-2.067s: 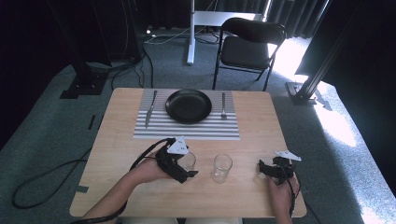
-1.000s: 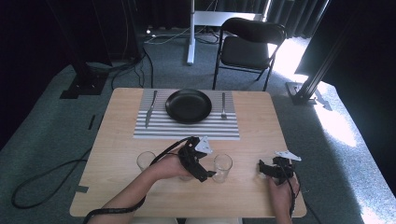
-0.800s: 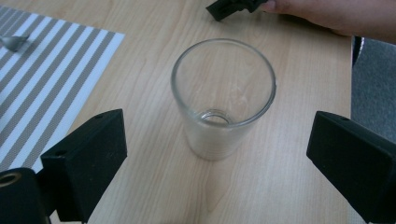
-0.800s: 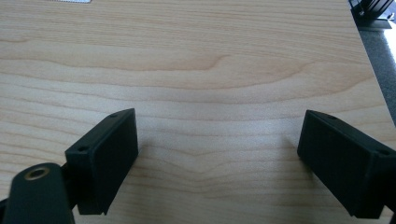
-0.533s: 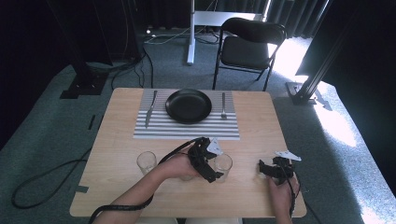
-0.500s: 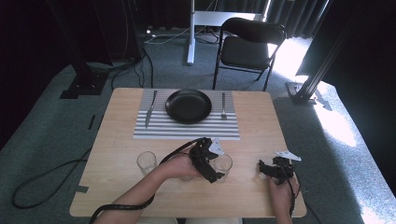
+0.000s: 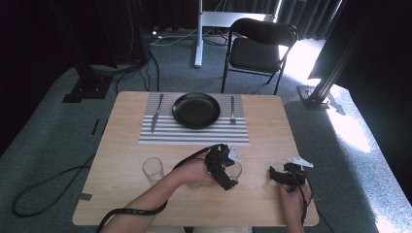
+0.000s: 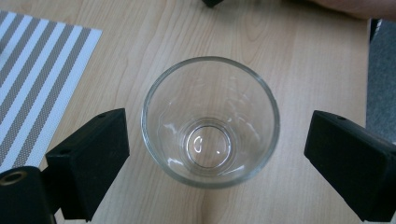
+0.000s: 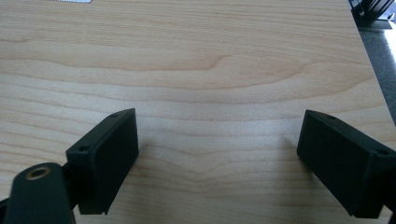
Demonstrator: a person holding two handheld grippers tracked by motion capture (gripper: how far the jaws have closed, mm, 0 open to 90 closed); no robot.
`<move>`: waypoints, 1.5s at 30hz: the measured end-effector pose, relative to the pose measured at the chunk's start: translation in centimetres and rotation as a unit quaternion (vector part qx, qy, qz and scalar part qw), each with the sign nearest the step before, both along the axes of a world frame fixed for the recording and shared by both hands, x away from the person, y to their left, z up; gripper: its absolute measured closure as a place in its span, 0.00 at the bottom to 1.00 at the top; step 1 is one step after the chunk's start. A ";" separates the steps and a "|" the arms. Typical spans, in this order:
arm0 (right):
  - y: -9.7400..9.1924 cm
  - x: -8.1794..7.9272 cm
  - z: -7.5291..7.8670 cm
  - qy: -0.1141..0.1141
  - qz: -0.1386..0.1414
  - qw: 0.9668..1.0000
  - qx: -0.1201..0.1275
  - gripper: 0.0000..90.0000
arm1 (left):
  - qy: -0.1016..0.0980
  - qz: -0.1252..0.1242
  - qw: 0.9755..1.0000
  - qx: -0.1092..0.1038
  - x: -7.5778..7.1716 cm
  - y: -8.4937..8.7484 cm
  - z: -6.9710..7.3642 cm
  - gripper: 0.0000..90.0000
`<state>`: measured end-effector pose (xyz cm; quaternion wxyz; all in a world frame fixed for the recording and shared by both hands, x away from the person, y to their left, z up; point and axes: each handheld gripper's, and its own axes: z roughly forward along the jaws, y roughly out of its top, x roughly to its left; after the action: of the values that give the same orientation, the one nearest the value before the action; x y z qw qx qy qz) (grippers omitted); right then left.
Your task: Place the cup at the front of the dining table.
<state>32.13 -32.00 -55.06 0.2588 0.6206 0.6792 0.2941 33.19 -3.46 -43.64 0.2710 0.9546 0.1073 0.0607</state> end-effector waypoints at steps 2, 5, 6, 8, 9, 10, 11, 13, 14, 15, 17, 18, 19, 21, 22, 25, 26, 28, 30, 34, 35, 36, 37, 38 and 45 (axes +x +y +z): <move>0.0 0.0 0.0 0.000 0.000 1.000 0.000 0.13 | 0.004 0.003 1.000 0.007 0.1 -0.3 0.0 0.08; 0.0 0.0 0.0 0.000 0.000 1.000 0.000 0.13 | -0.002 0.006 1.000 0.011 0.2 -0.6 -0.2 0.13; 0.0 0.0 0.0 0.000 0.000 1.000 0.000 0.13 | -0.002 0.014 1.000 0.011 0.3 -0.7 -0.2 0.15; 0.0 0.0 0.0 0.000 0.001 1.000 0.000 0.14 | -0.003 0.019 1.000 0.018 0.5 -0.8 -0.3 0.16; 0.0 0.0 0.0 -0.001 0.002 1.000 0.000 0.15 | 0.001 0.018 1.000 0.018 0.5 -0.9 -0.3 0.17; 0.0 0.0 0.0 -0.001 0.002 1.000 0.000 0.15 | 0.004 0.015 1.000 0.021 0.5 -0.9 -0.4 0.17; 0.0 0.0 0.0 -0.001 0.002 1.000 0.000 0.15 | -0.001 0.017 0.999 0.027 0.4 -1.1 -0.4 0.17; 0.0 0.0 0.0 -0.001 0.002 1.000 0.000 0.15 | 0.003 0.013 0.999 0.032 0.4 -1.3 -0.5 0.17; 0.0 0.0 0.0 -0.001 0.002 1.000 0.000 0.15 | 0.003 0.013 0.999 0.032 0.4 -1.3 -0.5 0.17; 0.0 0.0 0.0 -0.001 0.002 1.000 0.000 0.15 | 0.006 0.019 0.999 0.041 0.5 -1.6 -0.6 0.17; 0.0 0.0 0.0 -0.001 0.002 1.000 0.000 0.15 | 0.010 0.024 0.999 0.045 0.6 -1.8 -0.7 0.17; 0.0 0.0 0.0 -0.001 0.002 1.000 0.000 0.15 | 0.008 0.023 0.998 0.051 0.6 -2.0 -0.9 0.17; 0.0 0.0 0.0 -0.001 0.002 1.000 0.000 0.15 | 0.008 0.025 0.998 0.055 0.6 -2.1 -0.9 0.17; 0.0 0.0 0.0 -0.001 0.002 1.000 0.000 0.15 | 0.005 0.024 0.998 0.059 0.5 -2.3 -1.0 0.20; 0.0 0.0 0.0 -0.001 0.002 1.000 0.001 0.15 | 0.007 0.022 0.998 0.062 0.5 -2.4 -1.1 0.22; 0.0 0.0 0.0 -0.001 0.002 1.000 0.000 0.15 | 0.011 0.031 0.997 0.072 0.7 -2.7 -1.4 0.27; 0.0 0.0 0.0 -0.001 0.002 1.000 0.000 0.15 | 0.014 0.033 0.997 0.072 0.7 -2.7 -1.5 0.29; 0.0 0.0 0.0 -0.001 0.002 1.000 0.001 0.15 | 0.016 0.036 0.997 0.073 0.7 -2.8 -1.7 0.30; 0.0 0.0 0.0 -0.001 0.002 1.000 0.001 0.15 | 0.030 0.043 0.996 0.072 0.9 -2.8 -1.6 0.31; 0.0 0.0 0.0 -0.001 0.002 1.000 0.001 0.15 | 0.033 0.047 0.996 0.074 0.9 -2.9 -1.5 0.32; 0.0 0.0 0.0 -0.001 0.002 1.000 0.001 0.15 | 0.033 0.047 0.996 0.074 0.9 -2.9 -1.5 0.32; 0.0 0.0 0.0 -0.001 0.002 1.000 0.001 0.15 | 0.034 0.047 0.996 0.073 1.0 -2.9 -1.5 0.32; 0.0 0.0 0.0 -0.001 0.002 1.000 0.001 0.15 | 0.034 0.047 0.996 0.073 1.0 -2.9 -1.5 0.32; 0.0 0.0 0.0 -0.001 0.002 1.000 0.001 0.15 | 0.033 0.045 0.996 0.073 0.9 -2.9 -1.5 0.32; 0.0 0.0 0.0 -0.001 0.002 1.000 0.000 0.15 | 0.023 0.045 0.996 0.073 0.8 -3.0 -1.4 0.32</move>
<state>32.11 -31.97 -55.05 0.2587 0.6191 0.6800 0.2956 33.97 -6.49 -45.07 0.1948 0.9672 0.1519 0.0592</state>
